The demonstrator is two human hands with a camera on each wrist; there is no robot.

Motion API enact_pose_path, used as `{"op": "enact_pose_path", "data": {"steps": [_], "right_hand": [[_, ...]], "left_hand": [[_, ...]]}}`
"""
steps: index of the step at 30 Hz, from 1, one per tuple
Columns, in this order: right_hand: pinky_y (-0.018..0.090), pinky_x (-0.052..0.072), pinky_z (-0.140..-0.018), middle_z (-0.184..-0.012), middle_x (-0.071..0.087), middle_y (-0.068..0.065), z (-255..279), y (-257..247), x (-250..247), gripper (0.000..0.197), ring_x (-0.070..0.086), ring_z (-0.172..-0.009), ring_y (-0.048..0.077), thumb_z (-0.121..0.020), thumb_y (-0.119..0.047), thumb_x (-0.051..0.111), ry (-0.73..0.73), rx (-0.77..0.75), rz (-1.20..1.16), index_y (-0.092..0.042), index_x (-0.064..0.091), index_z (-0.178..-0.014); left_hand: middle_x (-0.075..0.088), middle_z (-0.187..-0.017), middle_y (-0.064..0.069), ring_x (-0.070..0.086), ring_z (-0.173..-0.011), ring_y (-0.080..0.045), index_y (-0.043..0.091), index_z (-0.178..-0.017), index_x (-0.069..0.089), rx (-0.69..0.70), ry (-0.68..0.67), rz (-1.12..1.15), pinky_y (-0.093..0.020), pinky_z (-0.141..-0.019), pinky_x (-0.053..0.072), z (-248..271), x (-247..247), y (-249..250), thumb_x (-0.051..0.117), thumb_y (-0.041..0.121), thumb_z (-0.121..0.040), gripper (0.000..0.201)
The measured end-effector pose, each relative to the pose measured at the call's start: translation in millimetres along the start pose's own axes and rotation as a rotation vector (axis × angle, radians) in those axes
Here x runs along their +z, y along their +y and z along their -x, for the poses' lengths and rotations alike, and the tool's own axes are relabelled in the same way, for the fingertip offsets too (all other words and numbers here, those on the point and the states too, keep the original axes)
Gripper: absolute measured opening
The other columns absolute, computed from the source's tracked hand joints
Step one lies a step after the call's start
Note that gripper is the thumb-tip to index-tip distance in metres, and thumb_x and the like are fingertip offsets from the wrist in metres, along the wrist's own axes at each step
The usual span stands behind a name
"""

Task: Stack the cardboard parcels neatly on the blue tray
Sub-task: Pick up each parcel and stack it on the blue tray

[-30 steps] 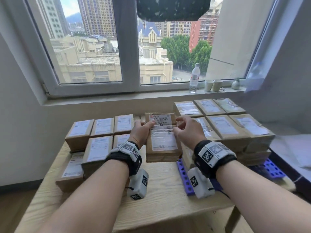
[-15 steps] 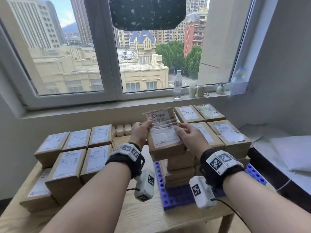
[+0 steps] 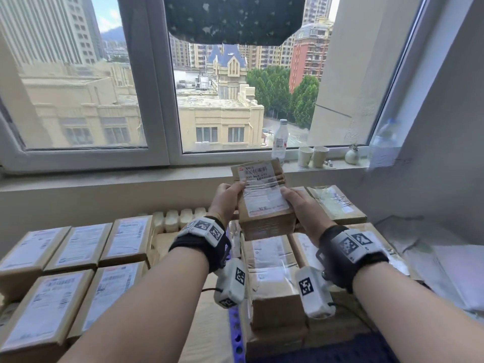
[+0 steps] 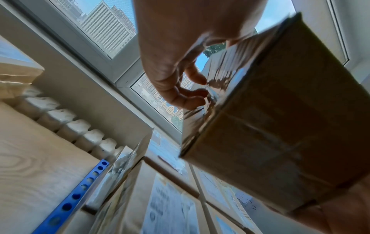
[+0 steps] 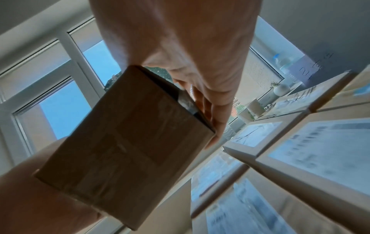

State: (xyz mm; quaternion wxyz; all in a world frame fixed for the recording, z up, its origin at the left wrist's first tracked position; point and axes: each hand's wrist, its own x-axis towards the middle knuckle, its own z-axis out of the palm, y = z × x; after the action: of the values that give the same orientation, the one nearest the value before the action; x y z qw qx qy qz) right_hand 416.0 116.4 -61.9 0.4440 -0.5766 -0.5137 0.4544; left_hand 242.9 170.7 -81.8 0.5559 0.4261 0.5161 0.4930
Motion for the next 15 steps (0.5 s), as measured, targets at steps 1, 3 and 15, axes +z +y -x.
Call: {"op": "enact_pose_path", "data": {"steps": [1,3,15], "right_hand": [[0.045,0.058,-0.081,-0.109,0.067,0.009,-12,-2,1,0.053,0.067,-0.095,0.027,-0.089,-0.054,0.053,0.013,0.011,-0.005,-0.015,0.057,-0.126],[0.049,0.057,-0.087,-0.113,0.066,0.010,-33,-3,2,0.069,0.066,-0.100,0.030,-0.076,-0.064,0.054,0.043,0.041,-0.010,-0.017,0.058,-0.126],[0.043,0.053,-0.094,-0.101,0.067,0.007,-111,29,9,0.038,0.065,-0.101,0.029,-0.101,-0.047,0.044,0.064,0.166,0.086,-0.019,0.061,-0.081]], "left_hand": [[0.062,-0.092,-0.006,0.060,-0.072,-0.016,0.003,-0.114,0.050,0.010,-0.010,-0.017,-0.025,-0.051,0.048,-7,1,4,0.054,0.035,-0.098,0.036],[0.059,-0.089,-0.002,0.058,-0.071,-0.013,0.011,-0.106,0.048,0.024,-0.021,0.000,-0.025,-0.055,0.047,-23,3,7,0.053,0.030,-0.099,0.021],[0.060,-0.110,-0.011,0.061,-0.097,-0.025,0.014,-0.116,0.044,-0.078,0.057,-0.115,-0.043,-0.091,0.052,-77,20,-24,0.054,0.033,-0.096,0.030]]}}
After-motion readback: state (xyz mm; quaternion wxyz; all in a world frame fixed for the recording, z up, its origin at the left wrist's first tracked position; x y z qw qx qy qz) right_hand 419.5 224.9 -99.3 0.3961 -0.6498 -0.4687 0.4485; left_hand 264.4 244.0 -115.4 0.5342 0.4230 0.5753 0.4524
